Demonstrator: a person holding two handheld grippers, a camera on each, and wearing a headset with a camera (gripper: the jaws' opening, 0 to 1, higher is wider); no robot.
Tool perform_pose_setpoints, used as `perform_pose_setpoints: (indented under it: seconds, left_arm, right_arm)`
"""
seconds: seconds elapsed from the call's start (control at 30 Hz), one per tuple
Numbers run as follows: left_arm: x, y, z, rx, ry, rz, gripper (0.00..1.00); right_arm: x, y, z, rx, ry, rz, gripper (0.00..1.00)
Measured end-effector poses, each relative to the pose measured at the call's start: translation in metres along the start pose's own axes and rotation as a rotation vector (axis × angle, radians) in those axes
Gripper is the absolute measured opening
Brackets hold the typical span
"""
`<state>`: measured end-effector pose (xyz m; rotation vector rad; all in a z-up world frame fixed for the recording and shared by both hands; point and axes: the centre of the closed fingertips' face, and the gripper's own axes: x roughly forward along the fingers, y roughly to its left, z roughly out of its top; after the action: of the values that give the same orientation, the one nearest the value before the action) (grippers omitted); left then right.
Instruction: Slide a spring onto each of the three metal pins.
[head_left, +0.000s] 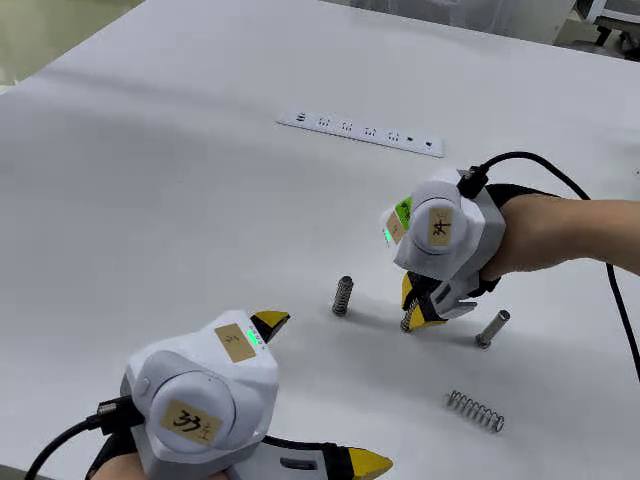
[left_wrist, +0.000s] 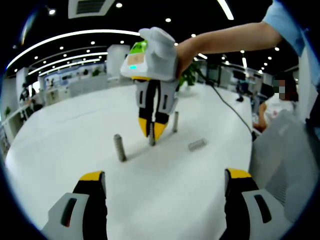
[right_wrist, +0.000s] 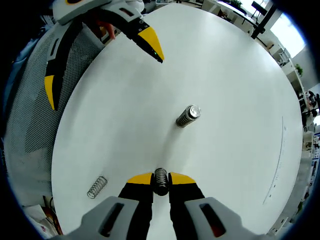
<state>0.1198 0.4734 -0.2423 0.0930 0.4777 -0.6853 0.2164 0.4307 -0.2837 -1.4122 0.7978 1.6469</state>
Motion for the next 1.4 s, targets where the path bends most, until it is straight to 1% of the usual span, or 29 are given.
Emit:
perform_pose_setpoints:
  seconds: [0.2,0.27,0.4,0.53,0.6,0.7,0.77,0.8,0.83,0.87,0.9,0.97,1.03,1.1,1.17,1.4]
  left_arm:
    - [-0.001,0.002,0.001,-0.003,-0.004,0.008,0.99]
    - [-0.001,0.003,0.001,-0.004,-0.004,0.007,0.98]
    - [-0.001,0.003,0.002,-0.007,-0.009,0.009,0.99]
    - [-0.001,0.004,0.002,-0.007,-0.008,0.010,1.00]
    - [-0.002,0.004,0.002,-0.007,-0.009,0.012,1.00]
    - [-0.001,0.003,0.002,-0.001,-0.008,0.011,1.00]
    - [-0.001,0.003,0.003,0.000,-0.011,0.010,1.00]
    - [-0.001,0.003,0.003,0.002,-0.011,0.010,1.00]
    - [-0.001,0.003,0.003,0.002,-0.011,0.010,1.00]
    - [-0.001,0.003,0.003,0.001,-0.011,0.010,1.00]
    - [-0.001,0.003,0.003,0.001,-0.011,0.008,1.00]
    - [-0.001,0.002,0.003,0.008,-0.008,0.008,0.99]
    - [-0.001,0.001,0.003,0.008,-0.011,0.004,1.00]
    - [-0.001,0.000,0.003,0.012,-0.010,0.002,0.99]
    - [-0.001,0.000,0.003,0.012,-0.008,-0.001,0.99]
    - [0.000,-0.001,0.002,0.022,-0.003,-0.003,0.99]
  right_arm:
    - [0.001,0.000,0.000,-0.003,0.001,0.001,0.13]
    - [0.002,0.000,-0.001,0.001,-0.001,0.000,0.18]
    - [0.003,0.000,0.001,0.018,-0.018,-0.002,0.20]
    - [0.002,-0.002,0.003,0.042,-0.047,-0.015,0.30]
    - [0.002,-0.001,0.003,0.067,-0.058,-0.011,0.34]
    - [0.001,-0.001,0.002,0.074,-0.076,-0.027,0.44]
    - [0.001,-0.001,0.002,0.087,-0.100,-0.048,0.57]
    - [-0.001,-0.003,0.004,0.099,-0.121,-0.068,0.65]
    - [-0.002,-0.003,0.005,0.104,-0.129,-0.079,0.74]
    - [-0.003,-0.003,0.005,0.105,-0.137,-0.089,0.79]
    - [-0.005,-0.005,0.004,0.106,-0.148,-0.105,0.82]
    - [-0.007,-0.003,0.003,0.128,-0.157,-0.109,0.85]
    - [-0.010,-0.002,0.004,0.155,-0.182,-0.118,0.91]
    - [-0.013,0.000,0.004,0.183,-0.205,-0.121,0.94]
    - [-0.017,0.001,0.006,0.215,-0.240,-0.134,0.99]
    - [-0.027,0.008,-0.002,0.280,-0.277,-0.161,0.99]
